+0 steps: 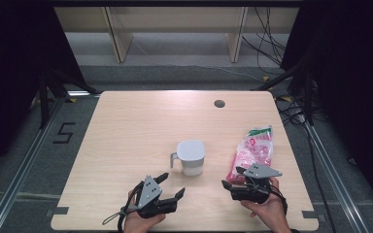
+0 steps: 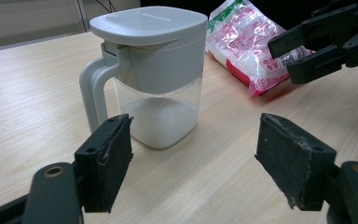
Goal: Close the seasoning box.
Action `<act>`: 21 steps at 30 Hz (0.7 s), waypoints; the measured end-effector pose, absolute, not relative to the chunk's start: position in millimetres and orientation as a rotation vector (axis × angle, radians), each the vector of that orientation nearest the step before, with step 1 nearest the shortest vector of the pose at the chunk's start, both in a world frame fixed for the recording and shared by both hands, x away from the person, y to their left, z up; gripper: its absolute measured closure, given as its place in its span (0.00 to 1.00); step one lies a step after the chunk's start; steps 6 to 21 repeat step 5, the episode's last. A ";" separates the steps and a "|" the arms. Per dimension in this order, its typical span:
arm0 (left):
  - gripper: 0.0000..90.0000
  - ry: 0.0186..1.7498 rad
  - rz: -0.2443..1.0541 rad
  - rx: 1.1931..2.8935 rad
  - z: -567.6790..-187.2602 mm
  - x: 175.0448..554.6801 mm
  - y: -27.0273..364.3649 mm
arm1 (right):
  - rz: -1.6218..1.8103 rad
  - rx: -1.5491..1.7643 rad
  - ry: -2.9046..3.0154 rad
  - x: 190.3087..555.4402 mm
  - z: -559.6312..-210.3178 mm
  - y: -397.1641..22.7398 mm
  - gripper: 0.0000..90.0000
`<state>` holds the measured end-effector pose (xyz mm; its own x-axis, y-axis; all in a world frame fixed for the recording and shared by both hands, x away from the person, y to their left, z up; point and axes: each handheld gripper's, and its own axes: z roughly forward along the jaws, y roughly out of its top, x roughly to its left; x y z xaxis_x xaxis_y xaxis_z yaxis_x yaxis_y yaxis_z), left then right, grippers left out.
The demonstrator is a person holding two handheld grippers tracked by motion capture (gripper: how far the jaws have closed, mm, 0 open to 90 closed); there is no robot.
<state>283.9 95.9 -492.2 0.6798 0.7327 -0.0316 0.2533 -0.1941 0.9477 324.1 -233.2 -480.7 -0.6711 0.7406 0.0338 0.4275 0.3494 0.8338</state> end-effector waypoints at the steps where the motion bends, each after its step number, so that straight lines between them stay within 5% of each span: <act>1: 0.29 0.791 0.528 1.761 -492.1 283.9 96.3 | 1.244 1.025 2.270 324.2 -480.8 -233.0 0.30; 21: 0.29 0.824 0.517 1.741 -492.2 283.4 96.1 | 1.246 1.030 2.270 324.1 -480.9 -232.8 0.30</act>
